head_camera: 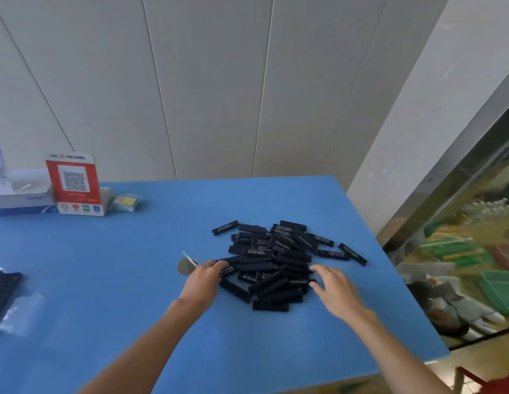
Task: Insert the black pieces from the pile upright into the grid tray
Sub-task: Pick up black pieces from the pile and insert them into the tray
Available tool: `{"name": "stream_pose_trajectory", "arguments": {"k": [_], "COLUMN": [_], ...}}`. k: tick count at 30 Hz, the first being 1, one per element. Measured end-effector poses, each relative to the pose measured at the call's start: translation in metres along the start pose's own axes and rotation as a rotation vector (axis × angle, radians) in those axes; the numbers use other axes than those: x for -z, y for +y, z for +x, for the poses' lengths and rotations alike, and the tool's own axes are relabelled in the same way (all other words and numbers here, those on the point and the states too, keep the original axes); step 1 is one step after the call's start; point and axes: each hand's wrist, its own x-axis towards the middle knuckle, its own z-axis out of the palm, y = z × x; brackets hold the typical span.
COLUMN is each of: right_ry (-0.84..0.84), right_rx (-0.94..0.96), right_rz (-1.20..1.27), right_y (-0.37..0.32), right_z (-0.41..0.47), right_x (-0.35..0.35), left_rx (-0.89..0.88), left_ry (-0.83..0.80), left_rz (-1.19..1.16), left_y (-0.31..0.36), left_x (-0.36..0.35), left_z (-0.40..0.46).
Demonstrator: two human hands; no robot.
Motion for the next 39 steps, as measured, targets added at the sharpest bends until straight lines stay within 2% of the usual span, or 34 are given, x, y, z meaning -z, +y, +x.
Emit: {"name": "stream_pose_trajectory", "arguments": {"k": [10,16,23,27,32,39], "right_ry": [-0.041,-0.139,-0.048,-0.024,-0.084,-0.162], "right_rx": [0.157,0.206,0.263,0.360,0.421,0.519], "right_rz": [0.123,0.135,0.228,0.364,0.459,0.486], "right_y": [0.023,0.037,0.051,0.031,-0.015,-0.106], "right_z": [0.011,0.013,0.005,0.000,-0.014,-0.032], "right_x": [-0.006,0.003,0.034,0.046,0.041,0.026], "left_rx": [0.156,0.202,0.223,0.243,0.308,0.343], "left_ry": [0.116,0.156,0.223,0.253,0.267,0.333], "left_rz": [0.016,-0.054,-0.166,-0.190,-0.218,-0.223], "left_y": [0.023,0.057,0.097,0.102,0.094,0.040], "left_x": [-0.004,-0.003,-0.006,-0.006,0.002,0.035], "left_z": [-0.019,-0.035,-0.065,-0.083,-0.114,-0.160]}}
